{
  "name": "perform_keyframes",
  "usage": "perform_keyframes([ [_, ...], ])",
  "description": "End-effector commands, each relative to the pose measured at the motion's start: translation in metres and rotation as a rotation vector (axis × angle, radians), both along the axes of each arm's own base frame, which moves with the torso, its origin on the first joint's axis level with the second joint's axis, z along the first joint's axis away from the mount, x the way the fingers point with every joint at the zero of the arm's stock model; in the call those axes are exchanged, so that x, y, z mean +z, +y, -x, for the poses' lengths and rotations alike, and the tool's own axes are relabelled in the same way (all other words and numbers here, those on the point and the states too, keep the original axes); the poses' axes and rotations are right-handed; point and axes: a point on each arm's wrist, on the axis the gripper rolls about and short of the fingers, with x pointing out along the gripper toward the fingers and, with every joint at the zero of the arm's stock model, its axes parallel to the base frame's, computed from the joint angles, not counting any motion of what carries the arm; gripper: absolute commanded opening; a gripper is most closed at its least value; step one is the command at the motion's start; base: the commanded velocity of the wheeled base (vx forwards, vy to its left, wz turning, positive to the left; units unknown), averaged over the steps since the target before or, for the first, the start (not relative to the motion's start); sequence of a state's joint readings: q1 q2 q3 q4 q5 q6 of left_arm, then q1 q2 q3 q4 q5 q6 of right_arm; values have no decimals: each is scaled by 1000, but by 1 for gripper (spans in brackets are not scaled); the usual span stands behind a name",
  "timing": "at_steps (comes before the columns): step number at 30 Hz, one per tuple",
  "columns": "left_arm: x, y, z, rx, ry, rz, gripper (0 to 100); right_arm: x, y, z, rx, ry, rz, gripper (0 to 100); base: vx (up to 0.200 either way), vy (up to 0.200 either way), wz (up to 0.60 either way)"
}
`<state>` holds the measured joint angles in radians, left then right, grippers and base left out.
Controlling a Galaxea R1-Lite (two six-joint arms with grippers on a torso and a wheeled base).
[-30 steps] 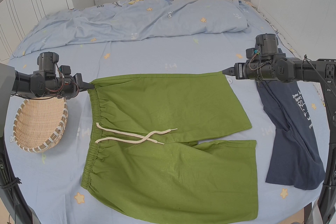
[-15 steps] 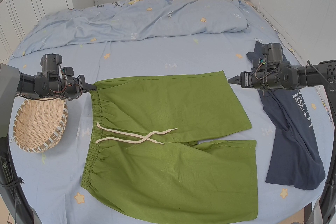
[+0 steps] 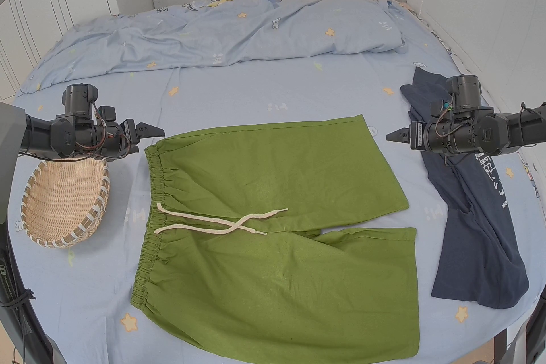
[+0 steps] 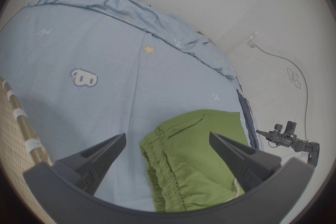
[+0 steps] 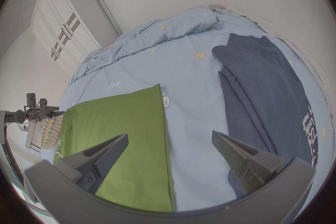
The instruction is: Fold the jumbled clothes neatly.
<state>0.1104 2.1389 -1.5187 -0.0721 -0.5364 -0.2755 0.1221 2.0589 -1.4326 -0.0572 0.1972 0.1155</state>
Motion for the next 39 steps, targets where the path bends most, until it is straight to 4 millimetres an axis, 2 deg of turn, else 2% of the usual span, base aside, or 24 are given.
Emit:
perform_keyframes([
  [1,30,-4,38,3,-25,2,100,19,-7,35,-19,-18,-35,100,0,0,0],
  [3,34,-7,56,1,-12,9,100,20,-7,50,-15,-16,-53,100,0,0,0],
  [4,34,-9,73,1,12,21,100,21,-7,62,-10,-12,-70,100,0,0,0],
  [6,29,-12,93,2,50,40,100,20,-8,78,-1,-1,-86,100,0,0,0],
  [7,23,-13,110,4,87,48,100,18,-9,89,4,11,-93,100,0,0,0],
  [8,20,-14,116,5,99,50,100,17,-10,93,6,16,-94,100,0,0,0],
  [9,9,-13,134,13,146,54,100,14,-11,104,12,29,-97,100,0,0,0],
  [11,-3,-14,154,19,199,62,100,11,-12,114,16,42,-100,100,0,0,0],
  [13,-20,-16,185,21,268,73,100,4,-14,128,15,68,-101,100,0,0,0],
  [15,-25,-17,196,19,291,82,100,2,-14,134,18,76,-101,100,0,0,0],
  [16,-39,-20,221,-5,344,110,100,-2,-15,146,19,85,-101,100,0,0,0],
  [18,-50,-23,239,-31,378,139,100,-7,-16,156,20,94,-100,100,0,0,0],
  [20,-50,-24,241,-33,380,142,100,-8,-16,157,19,96,-99,100,0,0,0],
  [21,-64,-27,261,-67,419,178,100,-15,-15,168,29,102,-97,100,0,0,0],
  [22,-70,-28,267,-74,431,186,100,-19,-14,172,37,101,-96,100,0,0,0],
  [25,-79,-30,275,-80,445,192,100,-23,-13,175,43,91,-96,100,0,0,0],
  [30,-92,-31,281,-82,450,193,100,-17,-15,183,40,54,-107,100,0,0,0],
  [39,-123,-27,265,-98,550,176,100,-13,-15,186,33,38,-119,100,0,0,0],
])
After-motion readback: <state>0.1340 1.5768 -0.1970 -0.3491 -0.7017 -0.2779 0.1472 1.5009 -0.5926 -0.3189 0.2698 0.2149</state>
